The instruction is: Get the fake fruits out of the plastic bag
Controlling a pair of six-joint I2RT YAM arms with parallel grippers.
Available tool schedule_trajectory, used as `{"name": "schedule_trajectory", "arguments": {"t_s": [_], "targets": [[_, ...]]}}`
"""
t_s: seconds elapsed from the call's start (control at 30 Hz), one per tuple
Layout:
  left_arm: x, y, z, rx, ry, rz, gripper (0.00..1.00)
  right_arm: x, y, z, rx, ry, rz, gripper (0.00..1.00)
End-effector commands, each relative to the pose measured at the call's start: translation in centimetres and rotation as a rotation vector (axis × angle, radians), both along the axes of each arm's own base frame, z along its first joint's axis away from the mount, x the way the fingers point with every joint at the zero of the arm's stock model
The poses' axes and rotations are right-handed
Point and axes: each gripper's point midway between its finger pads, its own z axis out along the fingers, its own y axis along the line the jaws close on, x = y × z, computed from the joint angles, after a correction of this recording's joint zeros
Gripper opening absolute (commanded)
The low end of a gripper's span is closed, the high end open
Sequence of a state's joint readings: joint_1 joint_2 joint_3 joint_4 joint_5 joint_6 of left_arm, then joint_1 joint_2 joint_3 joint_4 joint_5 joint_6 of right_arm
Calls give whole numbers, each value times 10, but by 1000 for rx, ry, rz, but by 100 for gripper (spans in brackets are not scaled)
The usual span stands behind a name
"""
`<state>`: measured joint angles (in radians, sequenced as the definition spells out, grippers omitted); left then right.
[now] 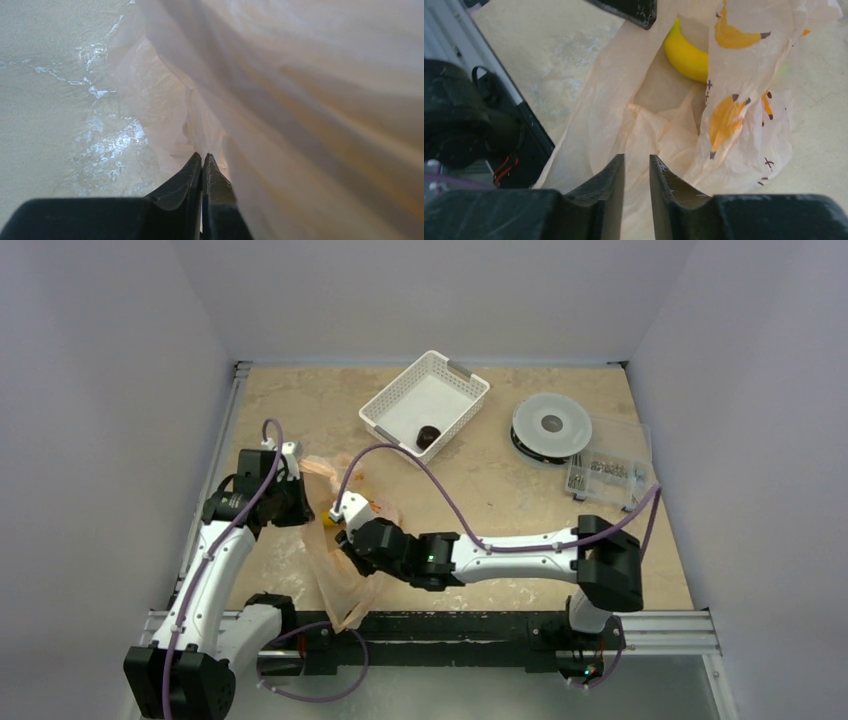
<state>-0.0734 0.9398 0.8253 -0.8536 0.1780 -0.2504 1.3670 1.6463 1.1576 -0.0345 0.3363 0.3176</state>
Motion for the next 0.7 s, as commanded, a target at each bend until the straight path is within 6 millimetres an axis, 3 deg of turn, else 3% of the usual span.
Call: {"name": "schedule_trajectory", "arguments": {"t_s": [0.0,0.13,0.43,0.67], "targets": [[7,2,13,11,-59,7,0,31,23,3,49,-40,-186,21],[7,4,15,18,-72,17,0,41,25,-22,-33,-59,-252,17],[6,4,16,19,-78,20,0,53,34,-53,-137,-80,-313,13],[5,3,17,19,-85,14,0,72,14,-45,-196,-165,-420,16]]}}
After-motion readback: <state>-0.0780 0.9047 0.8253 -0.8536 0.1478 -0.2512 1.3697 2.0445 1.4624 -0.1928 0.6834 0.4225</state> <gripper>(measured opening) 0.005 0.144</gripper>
